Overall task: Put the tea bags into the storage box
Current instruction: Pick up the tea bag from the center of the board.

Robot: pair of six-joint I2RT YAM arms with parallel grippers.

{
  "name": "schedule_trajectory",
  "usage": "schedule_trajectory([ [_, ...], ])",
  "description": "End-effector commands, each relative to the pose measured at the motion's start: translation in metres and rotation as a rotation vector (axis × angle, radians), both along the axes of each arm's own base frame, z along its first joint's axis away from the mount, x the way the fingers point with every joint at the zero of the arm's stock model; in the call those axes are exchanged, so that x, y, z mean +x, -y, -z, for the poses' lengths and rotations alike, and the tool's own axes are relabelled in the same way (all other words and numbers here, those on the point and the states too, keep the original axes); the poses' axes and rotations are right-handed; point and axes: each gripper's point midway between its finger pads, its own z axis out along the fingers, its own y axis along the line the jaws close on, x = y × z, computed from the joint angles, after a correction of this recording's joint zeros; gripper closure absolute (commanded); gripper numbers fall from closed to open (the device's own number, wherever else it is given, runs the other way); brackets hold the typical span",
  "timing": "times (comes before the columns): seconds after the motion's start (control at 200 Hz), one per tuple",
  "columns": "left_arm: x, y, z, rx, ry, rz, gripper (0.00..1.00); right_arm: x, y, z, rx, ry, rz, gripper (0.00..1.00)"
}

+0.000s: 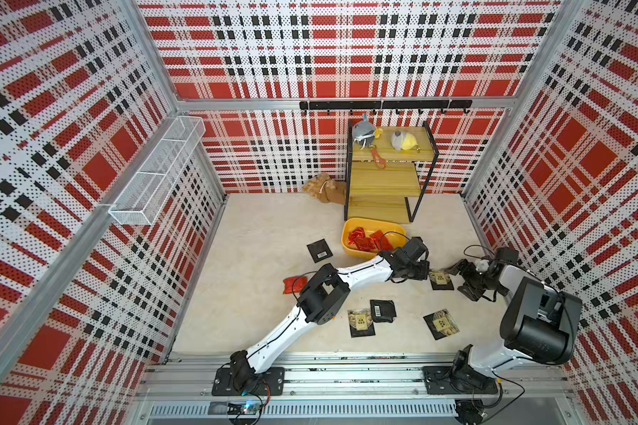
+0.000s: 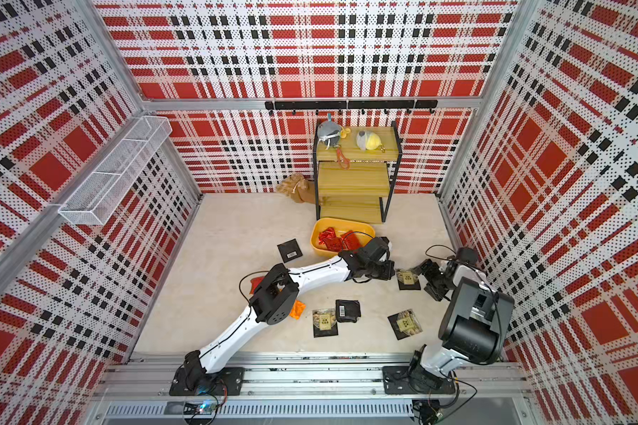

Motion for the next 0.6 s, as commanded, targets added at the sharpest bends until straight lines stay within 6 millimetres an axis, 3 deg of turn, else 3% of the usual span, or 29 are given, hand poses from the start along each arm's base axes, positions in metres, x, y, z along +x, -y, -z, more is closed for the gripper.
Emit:
schedule_trajectory([
  [0.0, -0.007, 0.011, -0.042, -0.076, 0.033, 0.011, 1.00, 0.003, 0.000, 0.000, 0.028, 0.027, 0.016, 0.14],
  [0.13, -0.004, 0.011, -0.038, -0.080, 0.026, -0.001, 1.00, 0.001, -0.003, -0.007, 0.034, 0.047, 0.014, 0.26],
  [0.381, 0.004, 0.010, -0.041, -0.102, 0.010, -0.006, 1.00, -0.005, 0.000, -0.020, -0.026, 0.049, 0.000, 0.85],
  [0.471, 0.003, 0.006, -0.037, -0.092, 0.007, -0.006, 0.77, -0.003, 0.001, -0.019, -0.020, 0.048, -0.003, 1.00],
  [0.541, 0.001, 0.005, -0.036, -0.092, -0.002, -0.002, 0.64, -0.002, 0.000, -0.011, -0.007, 0.031, -0.009, 1.00],
  [0.591, 0.001, 0.003, -0.033, -0.088, -0.008, -0.003, 0.61, -0.001, 0.001, -0.007, -0.002, 0.026, -0.012, 1.00],
])
